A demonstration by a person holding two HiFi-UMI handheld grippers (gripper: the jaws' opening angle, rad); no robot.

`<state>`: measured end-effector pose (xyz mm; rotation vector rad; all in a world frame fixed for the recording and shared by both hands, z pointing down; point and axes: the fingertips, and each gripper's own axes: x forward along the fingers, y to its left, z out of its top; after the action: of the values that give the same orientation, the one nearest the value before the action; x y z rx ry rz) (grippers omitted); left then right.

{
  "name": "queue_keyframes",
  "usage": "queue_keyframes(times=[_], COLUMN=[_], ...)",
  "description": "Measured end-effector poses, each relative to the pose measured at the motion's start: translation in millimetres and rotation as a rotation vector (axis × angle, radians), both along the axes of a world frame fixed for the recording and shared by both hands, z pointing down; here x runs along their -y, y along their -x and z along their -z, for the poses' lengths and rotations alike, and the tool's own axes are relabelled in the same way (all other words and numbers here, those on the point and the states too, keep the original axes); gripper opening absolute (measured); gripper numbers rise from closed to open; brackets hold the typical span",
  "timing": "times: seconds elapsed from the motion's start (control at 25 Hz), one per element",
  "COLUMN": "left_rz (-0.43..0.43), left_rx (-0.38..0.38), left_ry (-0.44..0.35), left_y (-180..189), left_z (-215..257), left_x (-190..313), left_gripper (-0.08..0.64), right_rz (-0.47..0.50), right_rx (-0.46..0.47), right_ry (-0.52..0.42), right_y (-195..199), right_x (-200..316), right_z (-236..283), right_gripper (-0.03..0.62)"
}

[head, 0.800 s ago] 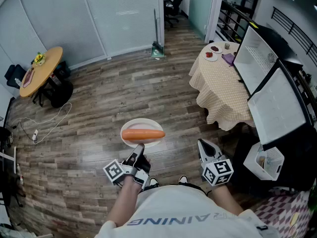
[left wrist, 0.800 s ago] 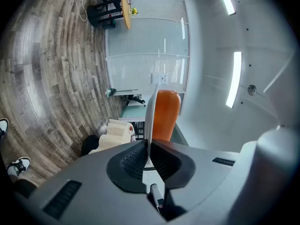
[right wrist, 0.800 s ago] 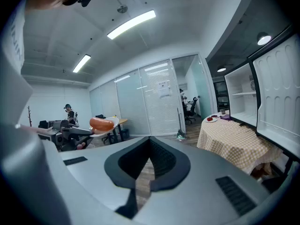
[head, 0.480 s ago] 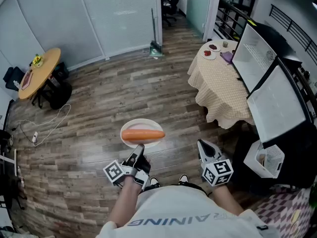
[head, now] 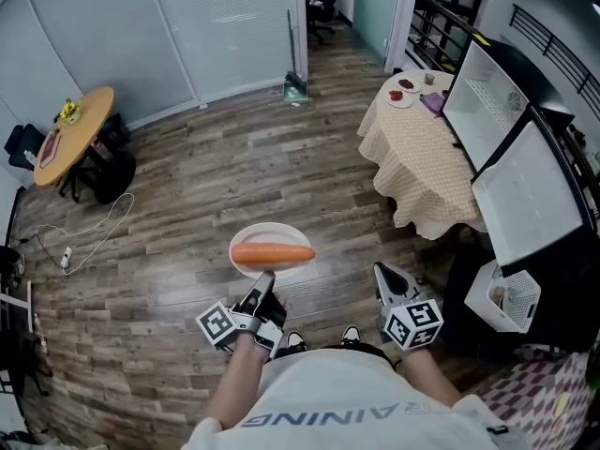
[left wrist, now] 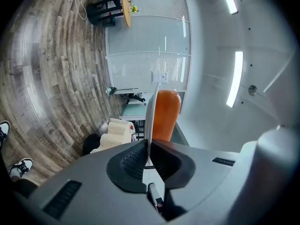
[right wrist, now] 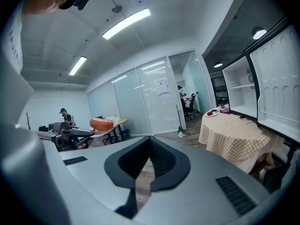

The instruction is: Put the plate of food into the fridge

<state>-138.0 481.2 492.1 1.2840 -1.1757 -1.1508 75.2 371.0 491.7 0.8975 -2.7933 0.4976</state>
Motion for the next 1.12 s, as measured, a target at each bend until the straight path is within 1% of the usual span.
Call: queue_keyframes(times=[0.4, 0.64, 0.76, 0.88, 1.0, 1.12], left_rz=[0.006, 0.012, 0.019, 0.009, -0.001, 0.01], left_rx=[0.005, -0.015, -0.022, -0.011, 0.001, -0.01], left_ry=[-0.004, 0.009, 0.014, 0.025, 0.025, 0.029], left_y=[49, 69, 73, 77, 77, 77], left_z=[-4, -15, -22, -26, -24, -23], left_x=[-26, -32, -25, -14, 7, 31], left_gripper=[0.025, 0.025, 0.025, 0.025, 0.024, 0.025], right_rz=[0.02, 0.025, 0.025, 0.027, 0.042, 0.055], right_rx=[-0.015, -0.058, -0.075, -0.08, -0.078, -0.067], right_ry=[0.01, 0.024, 0.031, 0.043, 0.048, 0.046], right_y=[60, 71, 72, 77, 84, 89], right_x=[-26, -40, -33, -22, -3, 24], right_z=[-7, -14, -16, -20, -24, -23], right_gripper=[0.02, 0.02, 0.02, 0.02, 0.02, 0.02])
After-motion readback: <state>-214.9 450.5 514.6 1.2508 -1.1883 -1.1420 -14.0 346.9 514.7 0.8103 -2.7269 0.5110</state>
